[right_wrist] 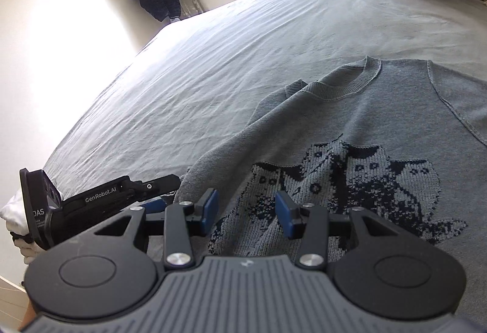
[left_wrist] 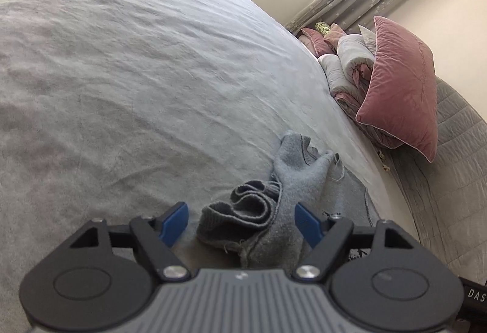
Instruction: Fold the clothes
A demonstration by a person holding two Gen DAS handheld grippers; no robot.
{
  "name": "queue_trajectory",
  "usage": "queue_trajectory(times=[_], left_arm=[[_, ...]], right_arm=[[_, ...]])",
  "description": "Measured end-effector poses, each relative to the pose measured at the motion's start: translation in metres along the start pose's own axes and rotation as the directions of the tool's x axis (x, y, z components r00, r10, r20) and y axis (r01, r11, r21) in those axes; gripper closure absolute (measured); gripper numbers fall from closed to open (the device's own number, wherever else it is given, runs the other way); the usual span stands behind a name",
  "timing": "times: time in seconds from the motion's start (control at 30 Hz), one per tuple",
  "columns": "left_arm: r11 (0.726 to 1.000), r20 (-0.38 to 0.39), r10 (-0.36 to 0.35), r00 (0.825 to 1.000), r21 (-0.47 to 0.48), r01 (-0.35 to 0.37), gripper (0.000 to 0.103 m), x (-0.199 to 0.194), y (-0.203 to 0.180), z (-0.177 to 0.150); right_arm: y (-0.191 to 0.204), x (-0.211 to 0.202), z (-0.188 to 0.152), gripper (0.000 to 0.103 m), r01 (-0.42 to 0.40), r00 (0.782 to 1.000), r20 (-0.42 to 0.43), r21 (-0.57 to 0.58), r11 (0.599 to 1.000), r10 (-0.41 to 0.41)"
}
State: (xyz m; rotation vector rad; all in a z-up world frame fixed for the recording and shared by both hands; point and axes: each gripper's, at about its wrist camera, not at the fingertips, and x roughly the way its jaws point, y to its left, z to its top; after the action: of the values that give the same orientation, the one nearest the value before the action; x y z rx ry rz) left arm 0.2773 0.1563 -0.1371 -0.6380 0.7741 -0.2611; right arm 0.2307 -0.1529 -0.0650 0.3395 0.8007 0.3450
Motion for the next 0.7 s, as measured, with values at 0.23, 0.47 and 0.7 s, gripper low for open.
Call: queue_trajectory(times=[0.23,0.47,0.7], left_arm=[[1.0,0.029,0.009,1.0,0.013,-0.01,0.077,0.016,-0.002,-0.005],[0.984,-0.012,-0.164,0.986,0.073,0.164,0.101,0.017,-0.02,-0.01],[0.913,-0.128,-0.274,0.953,0.277,0.3,0.102,0.019,-0.069,-0.046]], right_arm=[[0.006,0.024,0.022,0.057,-0.027,0.999,0.017,0.021,0.999,0.027],[0.014,0.023,0.038,0.057,-0.042,0.998,0.04,0.0,0.999,0.042],[0.005,0.018,0.045,0.057,-0.058,0.997,0.044,0.002,0.998,0.058]])
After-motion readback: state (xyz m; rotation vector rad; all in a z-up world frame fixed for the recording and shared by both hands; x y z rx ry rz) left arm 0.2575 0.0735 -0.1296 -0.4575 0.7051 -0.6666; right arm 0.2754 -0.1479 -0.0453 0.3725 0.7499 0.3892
